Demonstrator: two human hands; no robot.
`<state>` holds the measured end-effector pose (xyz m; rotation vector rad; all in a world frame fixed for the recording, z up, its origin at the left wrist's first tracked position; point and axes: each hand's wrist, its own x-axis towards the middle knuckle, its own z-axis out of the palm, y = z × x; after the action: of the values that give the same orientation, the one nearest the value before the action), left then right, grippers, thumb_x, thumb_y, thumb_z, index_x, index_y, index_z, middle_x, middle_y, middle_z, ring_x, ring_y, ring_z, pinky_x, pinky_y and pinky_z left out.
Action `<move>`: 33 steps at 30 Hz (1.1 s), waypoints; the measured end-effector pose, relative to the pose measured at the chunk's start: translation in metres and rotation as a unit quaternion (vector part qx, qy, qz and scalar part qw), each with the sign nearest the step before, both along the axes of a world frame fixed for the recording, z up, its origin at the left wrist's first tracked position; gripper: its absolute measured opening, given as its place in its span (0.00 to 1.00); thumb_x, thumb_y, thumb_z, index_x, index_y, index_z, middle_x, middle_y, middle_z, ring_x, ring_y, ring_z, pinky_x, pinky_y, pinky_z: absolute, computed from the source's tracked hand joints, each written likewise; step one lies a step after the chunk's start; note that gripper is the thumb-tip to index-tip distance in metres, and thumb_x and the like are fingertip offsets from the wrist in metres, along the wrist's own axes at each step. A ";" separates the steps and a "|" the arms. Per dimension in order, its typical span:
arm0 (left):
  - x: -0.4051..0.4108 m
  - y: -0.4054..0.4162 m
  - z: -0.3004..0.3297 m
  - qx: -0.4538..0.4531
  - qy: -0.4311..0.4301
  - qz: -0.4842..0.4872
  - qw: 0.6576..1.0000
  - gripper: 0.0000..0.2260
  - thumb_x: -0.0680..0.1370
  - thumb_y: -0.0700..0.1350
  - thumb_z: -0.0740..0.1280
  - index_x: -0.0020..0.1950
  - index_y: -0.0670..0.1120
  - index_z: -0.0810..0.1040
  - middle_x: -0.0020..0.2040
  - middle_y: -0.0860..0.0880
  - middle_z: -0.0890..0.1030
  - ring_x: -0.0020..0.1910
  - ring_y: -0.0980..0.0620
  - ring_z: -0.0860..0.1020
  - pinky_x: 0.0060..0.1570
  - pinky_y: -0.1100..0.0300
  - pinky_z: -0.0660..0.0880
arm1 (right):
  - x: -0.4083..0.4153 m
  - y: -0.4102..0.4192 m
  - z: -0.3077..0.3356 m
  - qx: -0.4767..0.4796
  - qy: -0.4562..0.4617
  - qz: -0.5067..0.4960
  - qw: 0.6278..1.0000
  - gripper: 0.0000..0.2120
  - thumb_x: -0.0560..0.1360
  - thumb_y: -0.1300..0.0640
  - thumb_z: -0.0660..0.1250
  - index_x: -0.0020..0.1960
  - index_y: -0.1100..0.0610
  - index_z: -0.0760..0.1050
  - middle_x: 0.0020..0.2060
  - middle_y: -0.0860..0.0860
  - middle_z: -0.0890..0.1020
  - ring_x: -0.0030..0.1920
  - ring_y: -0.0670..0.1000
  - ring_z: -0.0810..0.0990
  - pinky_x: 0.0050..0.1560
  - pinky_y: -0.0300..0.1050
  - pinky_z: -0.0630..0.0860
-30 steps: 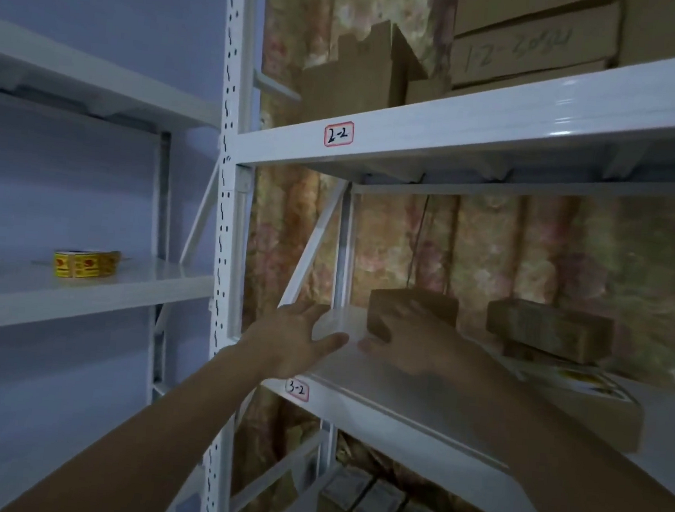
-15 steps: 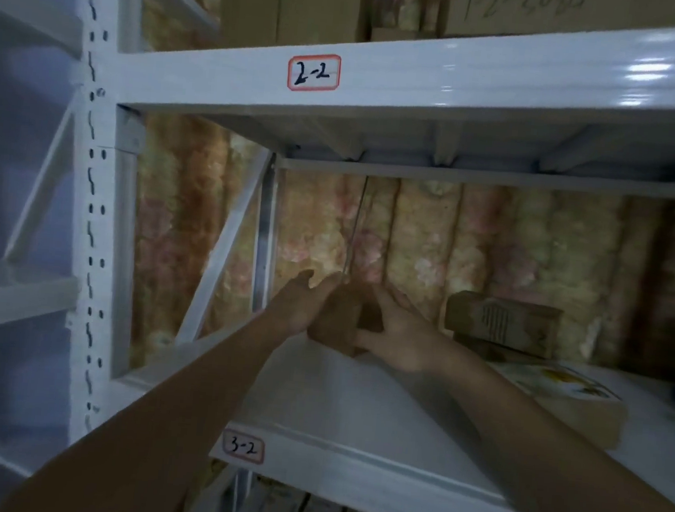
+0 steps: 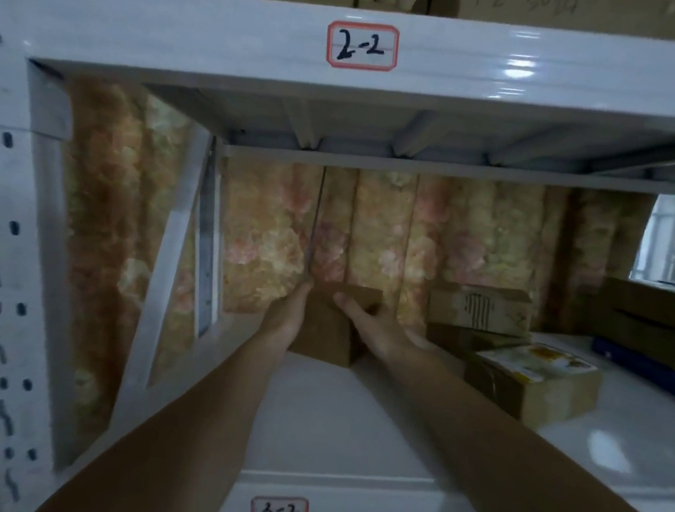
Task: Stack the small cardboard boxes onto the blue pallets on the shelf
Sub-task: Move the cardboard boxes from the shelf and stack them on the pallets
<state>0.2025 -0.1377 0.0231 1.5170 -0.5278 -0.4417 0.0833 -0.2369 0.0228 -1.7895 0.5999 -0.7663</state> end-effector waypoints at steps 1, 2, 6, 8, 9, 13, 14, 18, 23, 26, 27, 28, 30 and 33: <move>-0.001 -0.001 0.000 0.007 -0.012 0.005 1.000 0.28 0.76 0.68 0.62 0.62 0.48 0.83 0.56 0.45 0.85 0.54 0.45 0.84 0.62 0.49 0.79 | 0.001 -0.001 -0.002 0.007 0.001 0.002 1.000 0.43 0.62 0.26 0.72 0.68 0.51 0.74 0.60 0.47 0.82 0.58 0.50 0.82 0.65 0.47 0.76; 0.001 -0.003 -0.002 0.017 -0.027 0.014 0.999 0.32 0.72 0.70 0.62 0.63 0.48 0.83 0.58 0.45 0.84 0.56 0.44 0.83 0.63 0.48 0.78 | 0.001 -0.003 -0.003 0.016 -0.001 0.003 1.000 0.45 0.61 0.25 0.71 0.69 0.51 0.74 0.60 0.47 0.82 0.59 0.50 0.81 0.67 0.49 0.75; 0.011 -0.016 -0.009 0.007 -0.060 0.020 0.998 0.39 0.60 0.73 0.61 0.63 0.54 0.83 0.60 0.47 0.84 0.58 0.45 0.82 0.64 0.47 0.77 | 0.003 -0.009 -0.005 0.030 -0.002 0.006 1.000 0.44 0.63 0.22 0.67 0.70 0.48 0.72 0.60 0.48 0.82 0.58 0.51 0.82 0.66 0.53 0.76; -0.001 -0.015 -0.005 -0.028 -0.068 0.005 0.997 0.33 0.63 0.70 0.64 0.64 0.57 0.82 0.61 0.50 0.84 0.58 0.47 0.82 0.64 0.47 0.77 | 0.000 -0.010 -0.002 0.055 -0.028 -0.022 0.998 0.45 0.61 0.20 0.67 0.71 0.43 0.72 0.62 0.48 0.81 0.60 0.52 0.81 0.66 0.54 0.76; -0.008 -0.013 -0.002 -0.047 -0.075 -0.008 0.996 0.32 0.65 0.68 0.66 0.66 0.59 0.81 0.63 0.52 0.83 0.59 0.49 0.82 0.64 0.46 0.77 | -0.005 -0.006 0.003 0.053 -0.042 -0.031 0.997 0.42 0.63 0.22 0.66 0.72 0.41 0.71 0.63 0.48 0.80 0.61 0.53 0.80 0.66 0.54 0.76; -0.034 -0.009 0.009 -0.140 -0.087 -0.037 0.986 0.23 0.73 0.59 0.66 0.68 0.66 0.77 0.64 0.55 0.81 0.59 0.52 0.81 0.61 0.47 0.80 | -0.025 0.006 0.014 0.063 -0.137 0.000 0.989 0.26 0.79 0.42 0.65 0.75 0.33 0.62 0.59 0.44 0.78 0.54 0.45 0.79 0.52 0.43 0.79; -0.039 -0.007 0.011 -0.160 -0.089 -0.041 0.982 0.20 0.73 0.58 0.66 0.65 0.70 0.77 0.66 0.56 0.80 0.61 0.53 0.81 0.61 0.47 0.79 | -0.029 0.009 0.015 0.050 -0.153 0.010 0.987 0.26 0.80 0.43 0.65 0.74 0.32 0.60 0.57 0.40 0.77 0.52 0.41 0.78 0.48 0.39 0.78; -0.051 -0.003 0.019 -0.192 -0.113 -0.061 0.973 0.19 0.72 0.62 0.66 0.62 0.77 0.73 0.73 0.60 0.74 0.70 0.56 0.75 0.69 0.48 0.74 | -0.035 0.020 0.018 0.003 -0.199 -0.002 0.980 0.30 0.78 0.40 0.67 0.76 0.32 0.58 0.60 0.38 0.78 0.59 0.42 0.79 0.60 0.45 0.78; -0.085 -0.001 0.029 -0.223 -0.097 -0.054 0.968 0.27 0.73 0.59 0.66 0.72 0.66 0.73 0.68 0.56 0.79 0.62 0.54 0.80 0.61 0.49 0.79 | -0.055 0.030 0.026 -0.037 -0.228 -0.076 0.970 0.29 0.77 0.42 0.64 0.76 0.30 0.60 0.61 0.43 0.79 0.59 0.46 0.79 0.63 0.52 0.78; -0.123 0.000 0.034 -0.262 -0.101 -0.032 0.959 0.23 0.78 0.53 0.66 0.74 0.60 0.73 0.65 0.59 0.78 0.59 0.63 0.79 0.55 0.63 0.80 | -0.091 0.032 0.037 -0.063 -0.237 -0.085 0.966 0.28 0.80 0.50 0.63 0.77 0.35 0.60 0.57 0.34 0.80 0.54 0.38 0.80 0.57 0.43 0.79; -0.139 0.000 0.036 -0.270 -0.098 -0.031 0.957 0.22 0.81 0.51 0.65 0.75 0.59 0.73 0.62 0.61 0.77 0.53 0.69 0.79 0.48 0.71 0.78 | -0.106 0.032 0.040 -0.072 -0.239 -0.085 0.965 0.27 0.81 0.50 0.62 0.76 0.33 0.61 0.54 0.30 0.79 0.52 0.35 0.80 0.54 0.39 0.78; -0.155 -0.001 0.038 -0.277 -0.097 -0.037 0.955 0.21 0.83 0.48 0.65 0.76 0.58 0.72 0.59 0.63 0.77 0.48 0.73 0.78 0.41 0.75 0.76 | -0.122 0.030 0.044 -0.081 -0.238 -0.086 0.964 0.26 0.81 0.51 0.62 0.75 0.32 0.60 0.55 0.28 0.79 0.51 0.34 0.79 0.52 0.38 0.78; -0.188 -0.003 0.043 -0.279 -0.107 -0.059 0.952 0.21 0.84 0.46 0.63 0.77 0.57 0.70 0.54 0.66 0.76 0.42 0.76 0.78 0.37 0.75 0.75 | -0.156 0.028 0.049 -0.091 -0.238 -0.091 0.963 0.26 0.82 0.50 0.61 0.76 0.33 0.60 0.58 0.33 0.78 0.52 0.36 0.79 0.52 0.41 0.78; -0.243 -0.015 0.047 -0.284 -0.103 -0.092 0.949 0.22 0.84 0.49 0.63 0.78 0.62 0.68 0.60 0.62 0.79 0.48 0.67 0.81 0.47 0.64 0.79 | -0.214 0.022 0.050 -0.088 -0.248 -0.115 0.958 0.27 0.81 0.50 0.61 0.77 0.34 0.60 0.57 0.36 0.80 0.54 0.40 0.81 0.54 0.46 0.80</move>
<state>-0.0402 -0.1524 0.0697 0.9627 -0.8812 -0.2410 -0.1305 -0.2150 0.0728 -1.6099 0.4122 -1.4134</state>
